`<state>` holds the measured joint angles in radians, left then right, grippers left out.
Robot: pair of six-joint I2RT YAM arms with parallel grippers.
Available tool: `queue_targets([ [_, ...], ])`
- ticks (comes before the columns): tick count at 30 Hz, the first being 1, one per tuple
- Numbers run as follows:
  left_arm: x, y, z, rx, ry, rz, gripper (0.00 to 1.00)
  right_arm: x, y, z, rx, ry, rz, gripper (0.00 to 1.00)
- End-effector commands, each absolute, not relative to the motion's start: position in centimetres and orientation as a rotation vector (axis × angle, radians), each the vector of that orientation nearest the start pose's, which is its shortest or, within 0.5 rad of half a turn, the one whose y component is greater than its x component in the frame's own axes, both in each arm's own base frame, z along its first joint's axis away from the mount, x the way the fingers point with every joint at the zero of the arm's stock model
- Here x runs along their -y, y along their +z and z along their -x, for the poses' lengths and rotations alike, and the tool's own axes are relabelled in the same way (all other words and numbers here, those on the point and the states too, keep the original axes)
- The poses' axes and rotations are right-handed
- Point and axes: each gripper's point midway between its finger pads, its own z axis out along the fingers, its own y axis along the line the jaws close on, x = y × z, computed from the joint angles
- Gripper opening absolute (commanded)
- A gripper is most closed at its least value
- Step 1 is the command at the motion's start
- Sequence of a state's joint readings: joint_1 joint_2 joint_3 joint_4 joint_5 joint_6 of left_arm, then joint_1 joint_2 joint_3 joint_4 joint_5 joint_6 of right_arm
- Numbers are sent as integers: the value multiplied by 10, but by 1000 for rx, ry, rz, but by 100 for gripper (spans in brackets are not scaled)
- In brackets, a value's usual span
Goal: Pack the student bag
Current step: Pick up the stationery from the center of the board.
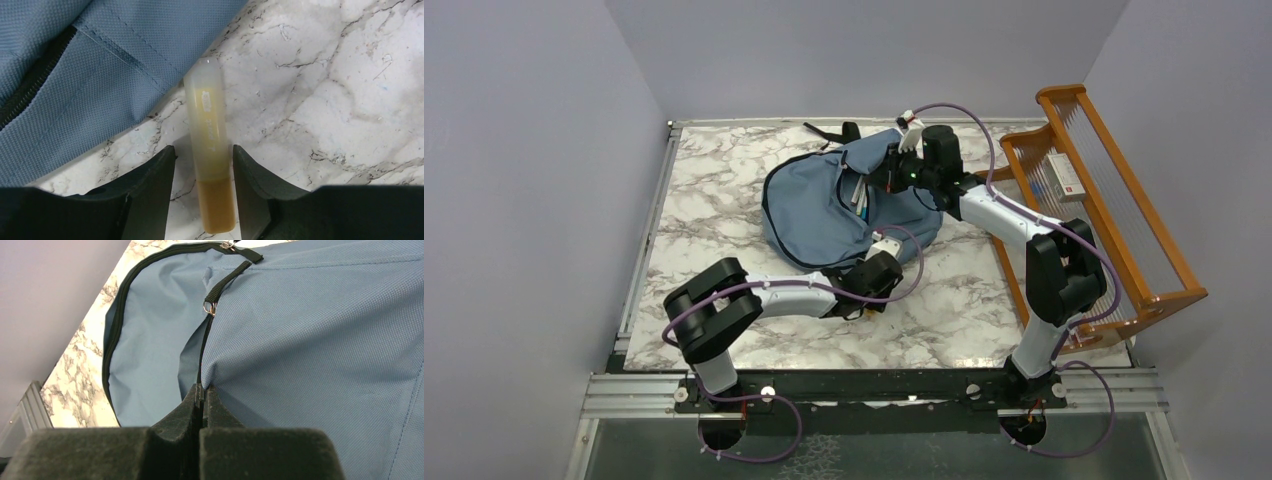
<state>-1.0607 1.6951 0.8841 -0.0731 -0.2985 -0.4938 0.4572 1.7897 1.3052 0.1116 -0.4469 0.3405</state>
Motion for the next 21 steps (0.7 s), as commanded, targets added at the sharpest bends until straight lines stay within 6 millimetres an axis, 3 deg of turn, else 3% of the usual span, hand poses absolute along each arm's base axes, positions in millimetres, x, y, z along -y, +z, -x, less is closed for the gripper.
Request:
queue_targets([
  [1,323,11,-220,-2411,-289,-535,43,-314,215,-412,-1920,1004,459,0],
  [5,325,12,-218,-2415,-302,-546,30,-313,214,-411,-1924,1004,454,0],
  [10,322,23,-223,-2388,-275,-545,22,-313,213,-412,-1924,1001,451,1],
  [17,332,55,-217,-2323,-367,-695,12,-314,214,-416,-1920,990,455,1],
  [21,326,79,-212,-2277,-408,-712,2,-315,218,-419,-1911,986,457,1],
])
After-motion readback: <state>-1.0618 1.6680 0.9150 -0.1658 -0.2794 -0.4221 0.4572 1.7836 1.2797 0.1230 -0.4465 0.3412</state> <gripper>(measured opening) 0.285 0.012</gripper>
